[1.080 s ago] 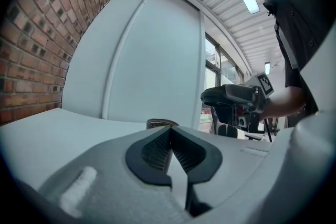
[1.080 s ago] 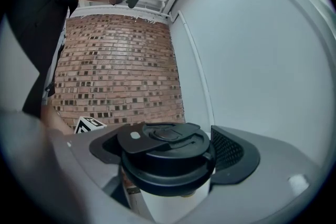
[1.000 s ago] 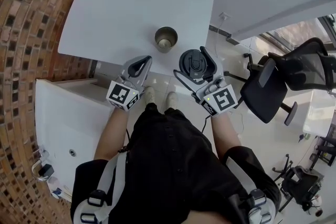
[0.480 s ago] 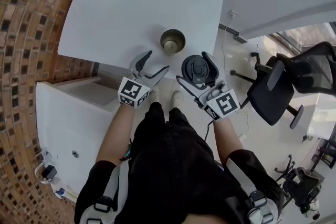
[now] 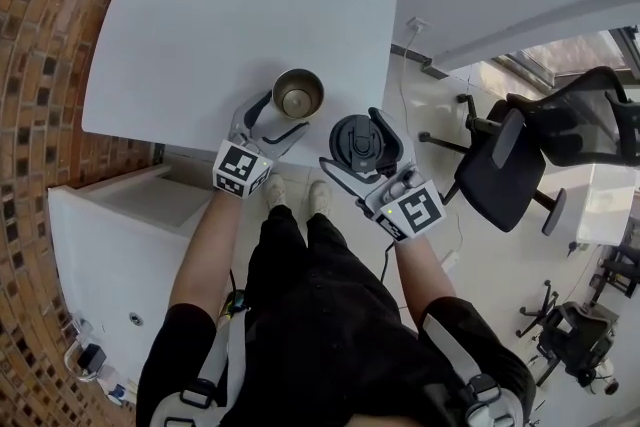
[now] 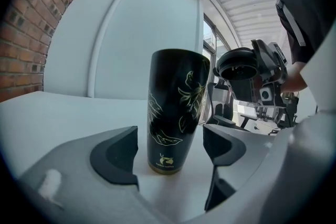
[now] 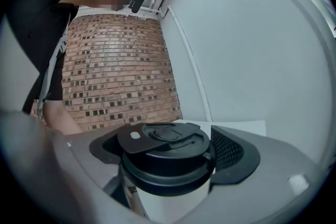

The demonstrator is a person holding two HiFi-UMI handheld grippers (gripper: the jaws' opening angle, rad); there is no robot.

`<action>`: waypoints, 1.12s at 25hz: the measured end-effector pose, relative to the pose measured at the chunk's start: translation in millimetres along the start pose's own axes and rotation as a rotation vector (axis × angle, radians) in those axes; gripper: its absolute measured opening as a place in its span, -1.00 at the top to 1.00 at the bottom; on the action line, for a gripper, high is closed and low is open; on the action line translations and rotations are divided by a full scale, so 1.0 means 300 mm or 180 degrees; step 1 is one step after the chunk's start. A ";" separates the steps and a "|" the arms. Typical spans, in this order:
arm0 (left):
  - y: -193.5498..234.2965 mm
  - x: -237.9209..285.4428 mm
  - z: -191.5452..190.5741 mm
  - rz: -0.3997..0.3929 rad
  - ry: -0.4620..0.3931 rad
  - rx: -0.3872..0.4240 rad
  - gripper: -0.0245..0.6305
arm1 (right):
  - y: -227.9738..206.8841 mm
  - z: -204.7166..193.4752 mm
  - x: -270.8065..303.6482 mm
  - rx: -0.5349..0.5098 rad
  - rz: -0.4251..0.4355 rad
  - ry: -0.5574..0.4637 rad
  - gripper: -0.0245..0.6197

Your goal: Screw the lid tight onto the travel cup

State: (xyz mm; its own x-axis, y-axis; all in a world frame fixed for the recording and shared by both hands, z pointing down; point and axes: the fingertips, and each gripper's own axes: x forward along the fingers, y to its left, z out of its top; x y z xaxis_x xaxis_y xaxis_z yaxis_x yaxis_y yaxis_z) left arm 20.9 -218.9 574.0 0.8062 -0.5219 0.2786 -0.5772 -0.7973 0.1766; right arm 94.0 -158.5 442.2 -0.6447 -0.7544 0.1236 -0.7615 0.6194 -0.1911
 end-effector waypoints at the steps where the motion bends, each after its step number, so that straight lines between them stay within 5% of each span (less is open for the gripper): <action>1: -0.002 0.015 -0.010 -0.0027 0.0024 0.0023 -0.30 | -0.003 -0.001 -0.004 -0.0008 -0.0009 0.0002 -0.56; 16: -0.011 0.102 -0.019 -0.0316 0.0025 0.0228 -0.28 | -0.024 -0.021 -0.021 -0.0081 -0.0084 0.0068 -0.56; 28: -0.028 0.111 -0.026 -0.0436 0.0096 0.0136 -0.19 | -0.042 0.068 0.110 -0.0403 0.0057 -0.0054 -0.56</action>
State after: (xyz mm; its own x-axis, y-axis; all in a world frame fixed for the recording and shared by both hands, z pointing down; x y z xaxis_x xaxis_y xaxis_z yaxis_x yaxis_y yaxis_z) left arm 51.6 -227.4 589.1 0.8725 -0.3984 0.2829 -0.4553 -0.8730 0.1748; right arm 83.9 -195.6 428.9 -0.6578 -0.7459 0.1046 -0.7530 0.6545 -0.0686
